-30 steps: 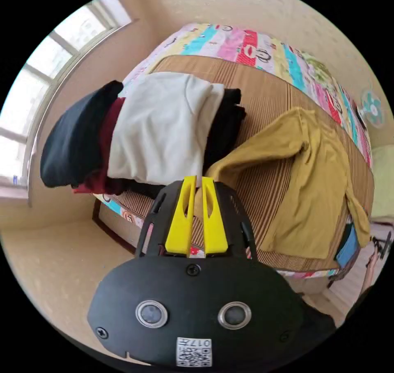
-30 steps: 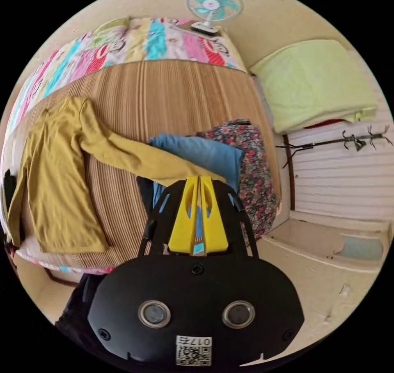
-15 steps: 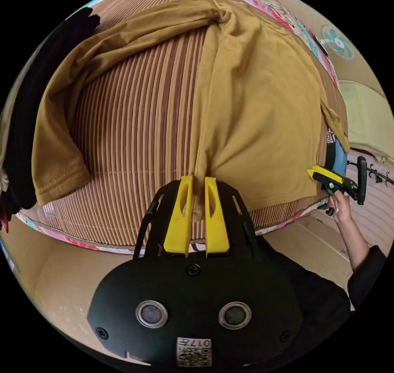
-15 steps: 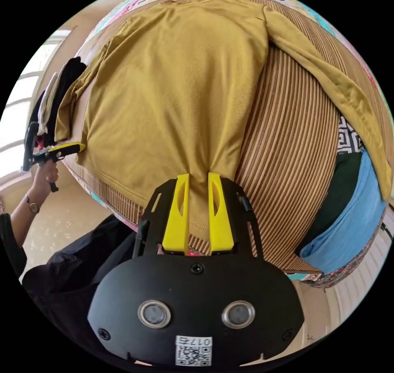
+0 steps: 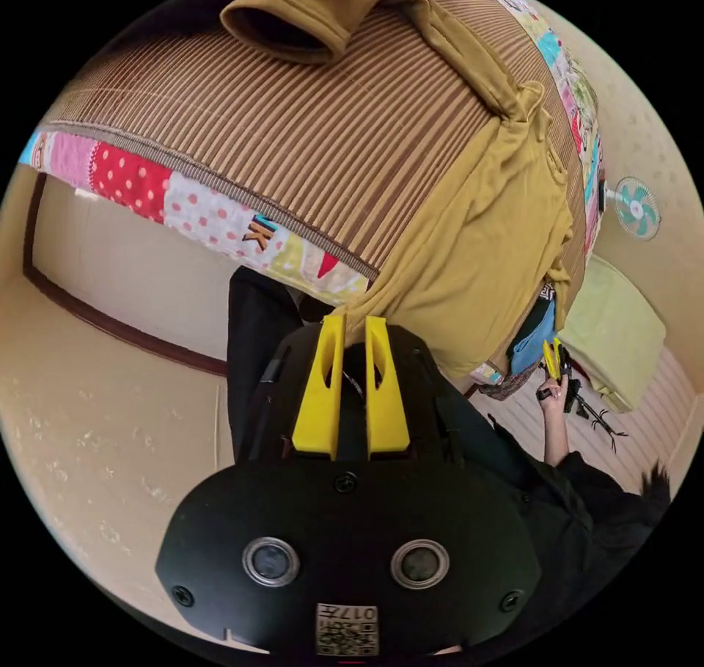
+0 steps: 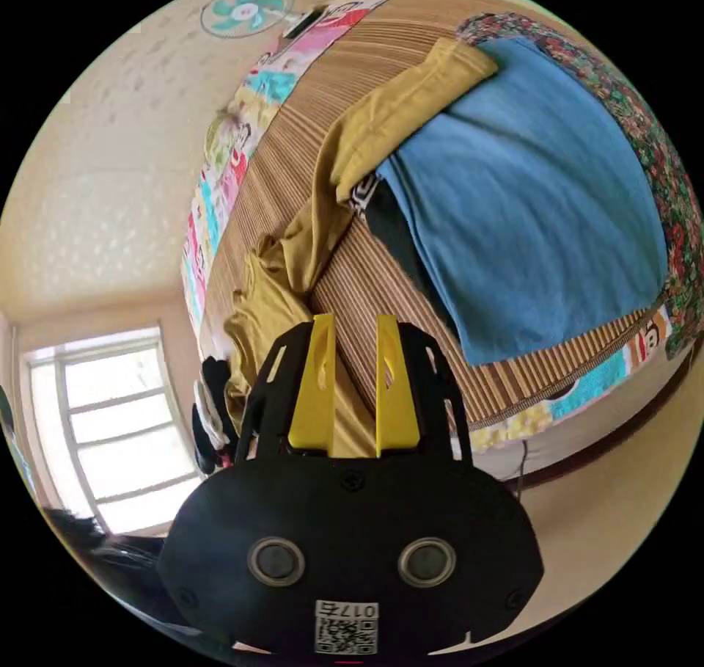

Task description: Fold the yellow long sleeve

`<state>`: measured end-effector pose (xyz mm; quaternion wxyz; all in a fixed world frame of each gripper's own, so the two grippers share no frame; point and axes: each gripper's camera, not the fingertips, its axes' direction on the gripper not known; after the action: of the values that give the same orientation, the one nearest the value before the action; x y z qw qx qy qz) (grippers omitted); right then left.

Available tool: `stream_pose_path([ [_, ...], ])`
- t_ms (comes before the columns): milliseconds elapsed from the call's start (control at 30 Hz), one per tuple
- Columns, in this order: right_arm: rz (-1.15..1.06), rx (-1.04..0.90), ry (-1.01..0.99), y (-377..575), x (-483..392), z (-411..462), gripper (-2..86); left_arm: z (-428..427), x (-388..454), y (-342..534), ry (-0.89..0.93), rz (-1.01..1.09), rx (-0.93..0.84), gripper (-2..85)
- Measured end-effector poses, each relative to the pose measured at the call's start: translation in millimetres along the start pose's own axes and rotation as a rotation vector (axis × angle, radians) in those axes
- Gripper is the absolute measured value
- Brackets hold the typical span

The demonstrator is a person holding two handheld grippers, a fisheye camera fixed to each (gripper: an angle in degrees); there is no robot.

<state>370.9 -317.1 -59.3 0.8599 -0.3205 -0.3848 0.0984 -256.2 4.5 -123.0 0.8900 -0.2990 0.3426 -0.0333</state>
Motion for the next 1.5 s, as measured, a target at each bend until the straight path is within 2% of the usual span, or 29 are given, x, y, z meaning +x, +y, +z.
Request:
stream_pose_path([
  [67, 0.157, 0.197, -0.067, -68.7, 22.8, -39.6, 9.9, -18.0, -10.4, -4.0, -0.028, -0.076, 0.028, 5.0],
  [167, 0.226, 0.303, -0.036, -134.2, 33.6, -64.7, 11.5, -30.0, -14.7, -9.5, 0.022, -0.164, 0.055, 4.6],
  [300, 0.275, 0.311, 0.088, -180.3, 32.6, -73.3, 11.7, -37.1, -1.3, -18.5, 0.053, -0.199, 0.056, 3.5],
  [367, 0.239, 0.226, 0.178, -201.3, 33.1, -61.2, 9.5, -39.9, 3.8, -20.8, 0.110, -0.251, 0.078, 2.7],
  [433, 0.206, 0.227, 0.216, -208.3, 30.4, -69.9, 6.5, -40.4, 7.6, -22.2, 0.157, -0.283, 0.083, 2.2],
  [567, 0.039, 0.317, -0.061, -194.4, 27.5, -127.4, 4.0, -53.7, 28.0, -31.2, 0.158, -0.244, 0.067, 0.6],
  [667, 0.030, 0.422, -0.165, -161.6, 58.8, -176.2, 3.8, -62.4, 45.2, -32.7, 0.113, -0.188, 0.056, -0.2],
  [767, 0.198, 0.520, -0.209, -129.2, 136.0, -203.5, 4.1, -60.1, 53.2, -29.6, 0.146, -0.172, 0.065, -0.4],
  [900, 0.439, 0.523, -0.253, -95.5, 229.8, -192.8, 5.9, -48.8, 54.1, -26.3, 0.177, -0.178, 0.049, -0.4],
  [967, 0.489, 0.620, -0.378, -69.0, 260.2, -183.7, 9.0, -43.9, 54.2, -22.8, 0.158, -0.165, 0.034, -0.4],
  [1100, 0.463, 0.594, -0.419, -66.1, 273.7, -162.2, 10.3, -41.5, 50.0, -13.2, 0.159, -0.151, 0.044, -0.1],
  [1233, 0.435, 0.585, -0.380, -77.4, 267.2, -148.2, 5.5, -42.1, 37.4, 0.4, 0.185, -0.156, 0.081, 1.4],
  [1333, 0.258, 0.611, -0.534, -83.9, 226.8, -141.9, 3.9, -46.5, 24.7, 14.8, 0.249, -0.187, 0.154, 4.3],
  [1500, -0.151, 0.395, -0.684, -50.9, 75.7, -63.8, 3.3, -48.6, 4.4, 30.9, 0.371, -0.223, 0.280, 8.2],
])
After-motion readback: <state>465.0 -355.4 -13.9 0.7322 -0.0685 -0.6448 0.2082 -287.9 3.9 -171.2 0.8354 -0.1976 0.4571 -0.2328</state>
